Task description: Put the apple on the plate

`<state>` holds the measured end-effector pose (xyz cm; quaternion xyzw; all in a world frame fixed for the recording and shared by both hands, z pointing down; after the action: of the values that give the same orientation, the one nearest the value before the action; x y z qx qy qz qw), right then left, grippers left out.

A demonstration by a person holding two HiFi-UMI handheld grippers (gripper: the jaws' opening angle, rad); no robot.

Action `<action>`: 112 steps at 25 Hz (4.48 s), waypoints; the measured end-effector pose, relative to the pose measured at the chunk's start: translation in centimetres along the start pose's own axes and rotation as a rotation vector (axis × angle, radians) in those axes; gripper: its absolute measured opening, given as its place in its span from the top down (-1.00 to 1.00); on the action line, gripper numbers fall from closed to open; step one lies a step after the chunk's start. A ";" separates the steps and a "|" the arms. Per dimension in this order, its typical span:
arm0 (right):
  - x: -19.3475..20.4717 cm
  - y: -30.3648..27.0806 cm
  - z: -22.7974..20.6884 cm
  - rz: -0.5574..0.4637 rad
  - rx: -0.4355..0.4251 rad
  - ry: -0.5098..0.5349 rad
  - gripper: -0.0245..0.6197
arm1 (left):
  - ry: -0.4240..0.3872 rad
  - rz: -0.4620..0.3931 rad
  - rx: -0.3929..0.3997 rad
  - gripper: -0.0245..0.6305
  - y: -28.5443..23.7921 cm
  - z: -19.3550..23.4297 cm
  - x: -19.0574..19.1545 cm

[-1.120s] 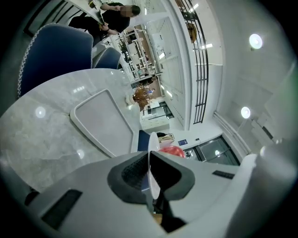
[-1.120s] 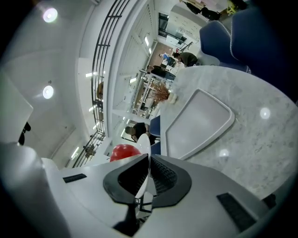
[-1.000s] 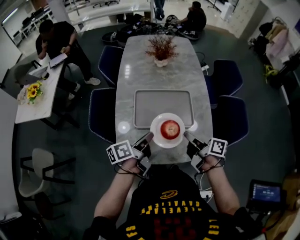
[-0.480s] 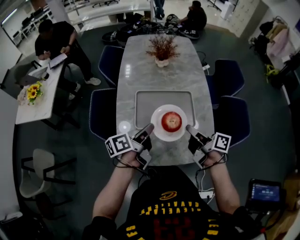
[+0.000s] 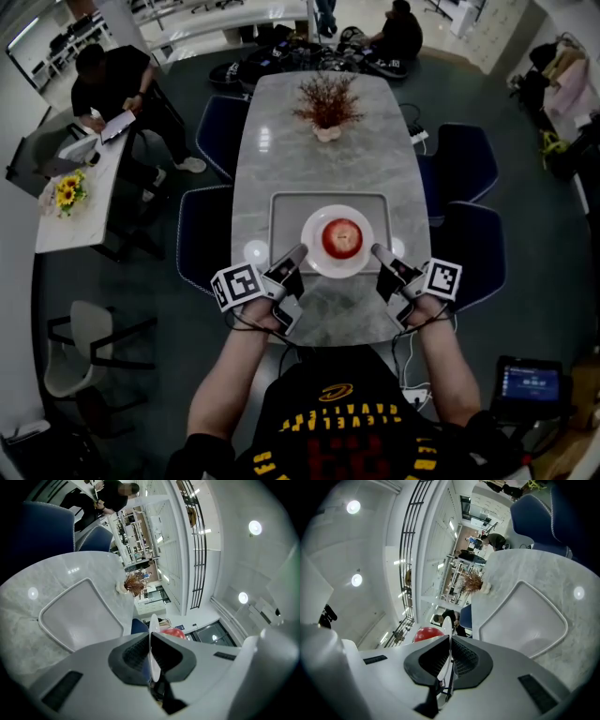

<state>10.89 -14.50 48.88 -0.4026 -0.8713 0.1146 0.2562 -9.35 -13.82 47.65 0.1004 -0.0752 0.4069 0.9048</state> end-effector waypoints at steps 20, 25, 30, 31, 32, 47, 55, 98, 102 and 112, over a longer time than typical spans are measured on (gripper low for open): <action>-6.2 -8.4 -7.1 0.071 0.092 -0.042 0.85 | 0.074 0.018 -0.093 0.87 -7.4 9.8 -4.5; -6.0 -9.9 -9.5 0.099 0.198 -0.047 0.85 | 0.050 0.053 -0.174 0.87 -7.9 12.5 -4.8; -5.1 -11.7 -11.8 0.148 0.243 -0.082 0.85 | 0.049 0.079 -0.247 0.86 -8.5 15.5 -4.9; -5.0 -12.0 -12.2 0.155 0.248 -0.083 0.85 | 0.051 0.083 -0.257 0.87 -8.5 16.0 -4.8; -4.9 -12.4 -12.6 0.161 0.251 -0.082 0.85 | 0.053 0.089 -0.267 0.87 -8.5 16.6 -4.8; -2.8 -16.1 -16.9 0.242 0.325 0.020 0.85 | -0.017 0.220 -0.439 0.86 -8.2 22.5 -4.3; -2.0 -16.2 -17.6 0.265 0.364 0.041 0.85 | -0.029 0.285 -0.516 0.86 -7.3 23.9 -3.2; -4.7 -7.5 -7.8 -0.125 0.418 0.636 0.85 | -0.872 0.291 -0.468 0.72 -5.3 9.5 -4.2; -4.6 -5.7 -4.1 -0.205 0.374 0.682 0.85 | -0.947 0.224 -0.387 0.72 -5.1 4.4 -4.1; -3.1 -1.0 3.6 -0.336 0.243 0.676 0.85 | -1.074 0.129 -0.205 0.72 -3.8 -5.0 -0.9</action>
<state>9.98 -17.45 45.12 -0.2362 -0.7717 0.0342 0.5896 -6.83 -15.71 42.19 0.2007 -0.5717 0.3435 0.7176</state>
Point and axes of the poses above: the fingertips, and each gripper's own axes: y backward along the fingers, z to its left, x out of its underside, the point moved 2 cm from there along y, backward along the fingers, and after that the axes turned 15 degrees about x, right-handed, at the moved point
